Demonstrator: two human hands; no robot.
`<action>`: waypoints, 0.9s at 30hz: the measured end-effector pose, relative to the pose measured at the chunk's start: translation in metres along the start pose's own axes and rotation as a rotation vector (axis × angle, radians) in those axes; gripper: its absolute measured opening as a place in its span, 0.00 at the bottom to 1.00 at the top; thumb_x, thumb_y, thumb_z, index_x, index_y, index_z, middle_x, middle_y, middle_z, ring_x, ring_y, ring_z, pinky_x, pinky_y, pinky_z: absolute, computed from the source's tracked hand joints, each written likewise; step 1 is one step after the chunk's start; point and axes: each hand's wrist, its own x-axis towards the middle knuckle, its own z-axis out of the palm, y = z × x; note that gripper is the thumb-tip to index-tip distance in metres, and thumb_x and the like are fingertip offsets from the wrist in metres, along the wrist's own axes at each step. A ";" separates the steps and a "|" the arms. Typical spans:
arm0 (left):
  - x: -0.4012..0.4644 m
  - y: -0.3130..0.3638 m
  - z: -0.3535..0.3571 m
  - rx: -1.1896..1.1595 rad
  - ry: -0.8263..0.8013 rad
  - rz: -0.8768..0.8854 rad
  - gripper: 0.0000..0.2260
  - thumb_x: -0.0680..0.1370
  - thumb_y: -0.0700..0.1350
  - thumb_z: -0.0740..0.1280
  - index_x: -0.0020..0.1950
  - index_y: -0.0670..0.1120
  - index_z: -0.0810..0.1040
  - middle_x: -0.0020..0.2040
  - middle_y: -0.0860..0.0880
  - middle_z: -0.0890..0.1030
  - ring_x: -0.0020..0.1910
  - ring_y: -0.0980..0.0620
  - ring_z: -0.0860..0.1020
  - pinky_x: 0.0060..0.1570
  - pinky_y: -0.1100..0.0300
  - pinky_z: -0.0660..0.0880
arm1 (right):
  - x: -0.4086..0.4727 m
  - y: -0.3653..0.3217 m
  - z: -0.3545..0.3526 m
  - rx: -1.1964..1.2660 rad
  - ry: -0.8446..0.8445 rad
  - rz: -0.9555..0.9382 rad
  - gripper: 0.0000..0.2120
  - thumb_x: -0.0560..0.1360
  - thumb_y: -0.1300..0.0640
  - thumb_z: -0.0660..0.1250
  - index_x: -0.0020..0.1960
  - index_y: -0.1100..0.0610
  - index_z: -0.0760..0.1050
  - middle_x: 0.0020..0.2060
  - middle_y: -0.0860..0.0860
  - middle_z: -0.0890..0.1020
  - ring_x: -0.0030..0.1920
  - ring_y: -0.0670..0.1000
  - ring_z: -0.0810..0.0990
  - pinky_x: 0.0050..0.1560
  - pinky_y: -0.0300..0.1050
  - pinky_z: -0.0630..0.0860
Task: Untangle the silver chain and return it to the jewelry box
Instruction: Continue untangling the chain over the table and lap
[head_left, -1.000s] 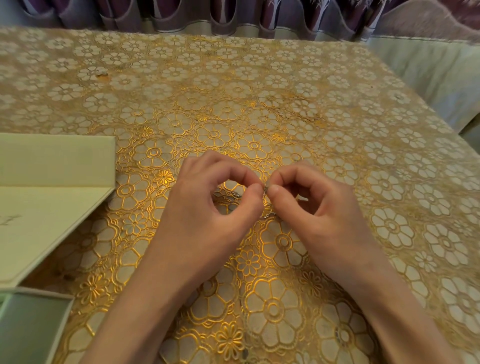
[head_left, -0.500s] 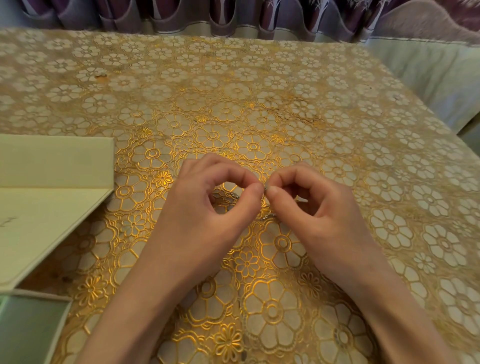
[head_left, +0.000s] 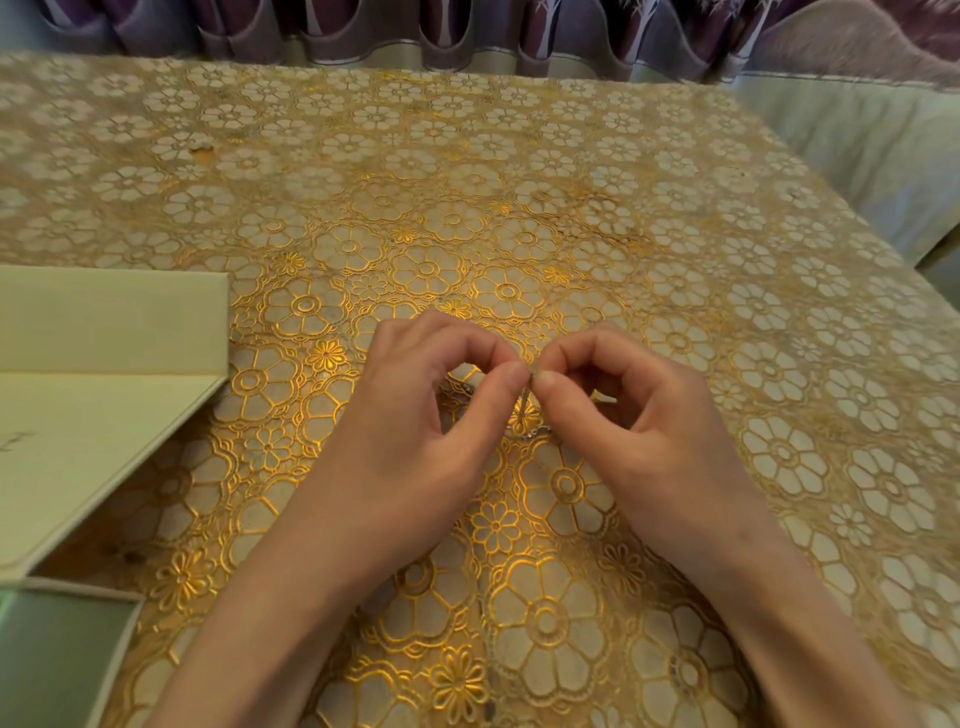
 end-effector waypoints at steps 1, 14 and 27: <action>0.000 -0.001 0.001 0.010 -0.001 0.013 0.06 0.73 0.56 0.58 0.40 0.58 0.72 0.43 0.61 0.75 0.48 0.64 0.69 0.50 0.77 0.60 | 0.000 0.000 0.000 0.000 0.001 0.001 0.04 0.69 0.57 0.65 0.35 0.54 0.74 0.32 0.43 0.73 0.32 0.41 0.69 0.34 0.31 0.67; -0.001 0.000 0.004 0.033 -0.025 0.067 0.06 0.75 0.52 0.56 0.43 0.54 0.70 0.43 0.59 0.72 0.46 0.65 0.67 0.49 0.76 0.60 | 0.000 -0.001 0.001 0.031 -0.012 0.008 0.04 0.69 0.57 0.64 0.35 0.51 0.72 0.30 0.42 0.72 0.31 0.40 0.68 0.34 0.30 0.65; -0.001 0.001 0.004 0.003 -0.008 0.045 0.06 0.74 0.54 0.57 0.41 0.55 0.71 0.42 0.59 0.73 0.46 0.64 0.68 0.48 0.76 0.60 | 0.000 -0.001 0.000 0.052 0.006 -0.003 0.04 0.69 0.58 0.64 0.36 0.51 0.73 0.31 0.42 0.72 0.32 0.40 0.69 0.35 0.30 0.66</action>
